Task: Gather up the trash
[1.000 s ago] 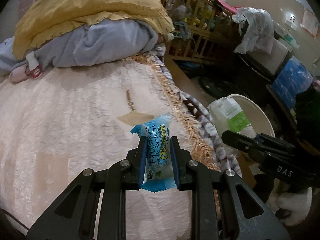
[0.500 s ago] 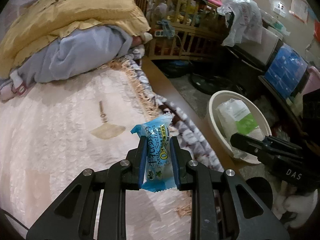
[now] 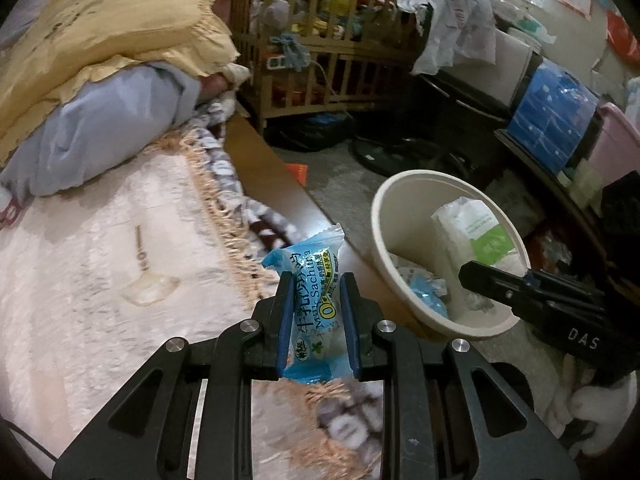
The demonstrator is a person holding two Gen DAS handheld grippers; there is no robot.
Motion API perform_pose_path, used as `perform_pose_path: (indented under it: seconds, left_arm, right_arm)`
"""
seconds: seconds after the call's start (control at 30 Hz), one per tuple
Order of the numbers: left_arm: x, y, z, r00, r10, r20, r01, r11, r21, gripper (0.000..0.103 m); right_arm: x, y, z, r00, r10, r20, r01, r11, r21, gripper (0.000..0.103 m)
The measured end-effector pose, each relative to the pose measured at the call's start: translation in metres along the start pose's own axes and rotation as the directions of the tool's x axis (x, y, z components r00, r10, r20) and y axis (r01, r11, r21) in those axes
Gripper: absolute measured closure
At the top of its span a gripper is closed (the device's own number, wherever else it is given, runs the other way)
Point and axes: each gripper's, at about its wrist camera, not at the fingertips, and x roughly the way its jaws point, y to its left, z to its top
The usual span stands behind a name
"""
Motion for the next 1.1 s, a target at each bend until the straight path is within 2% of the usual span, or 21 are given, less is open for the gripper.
perform_pose_path:
  seconds: [0.37, 0.57, 0.63, 0.67, 0.7, 0.73, 0.8, 0.93, 1.1]
  left_arm:
    - [0.029, -0.044, 0.022, 0.993, -0.11, -0.039, 0.111, 0.994, 0.023, 0.083]
    - [0.048, -0.064, 0.036, 0.973, -0.223, -0.054, 0.223, 0.975, -0.015, 0.082]
    - [0.052, -0.068, 0.038, 0.966, -0.254, -0.051, 0.253, 0.967, -0.031, 0.076]
    - [0.053, -0.069, 0.039, 0.962, -0.267, -0.048, 0.266, 0.963, -0.034, 0.063]
    - [0.053, -0.07, 0.039, 0.961, -0.273, -0.04, 0.271, 0.962, -0.037, 0.048]
    - [0.053, -0.07, 0.038, 0.961, -0.276, -0.03, 0.275, 0.961, -0.04, 0.044]
    - [0.05, -0.069, 0.036, 0.962, -0.272, -0.012, 0.271, 0.962, -0.038, 0.042]
    - [0.045, -0.063, 0.031, 0.975, -0.219, -0.032, 0.218, 0.976, -0.026, 0.042]
    - [0.025, -0.052, 0.023, 0.993, -0.119, 0.011, 0.119, 0.993, -0.011, 0.042]
  right_arm:
    - [-0.011, -0.049, 0.001, 0.997, -0.079, 0.016, 0.077, 0.992, 0.097, 0.072]
    - [-0.015, -0.068, 0.002, 0.992, -0.127, 0.023, 0.124, 0.984, 0.126, 0.072]
    - [-0.018, -0.073, 0.002, 0.988, -0.149, 0.034, 0.143, 0.981, 0.13, 0.072]
    - [-0.019, -0.075, 0.002, 0.987, -0.156, 0.038, 0.15, 0.98, 0.132, 0.069]
    - [-0.021, -0.076, 0.002, 0.985, -0.168, 0.043, 0.161, 0.978, 0.135, 0.058]
    - [-0.022, -0.077, 0.002, 0.982, -0.181, 0.051, 0.172, 0.976, 0.137, 0.048]
    - [-0.024, -0.078, 0.001, 0.978, -0.202, 0.058, 0.193, 0.972, 0.134, 0.042]
    - [-0.023, -0.077, -0.002, 0.975, -0.217, 0.051, 0.209, 0.971, 0.118, 0.042]
    - [-0.026, -0.058, -0.006, 0.968, -0.238, 0.076, 0.234, 0.971, 0.057, 0.042]
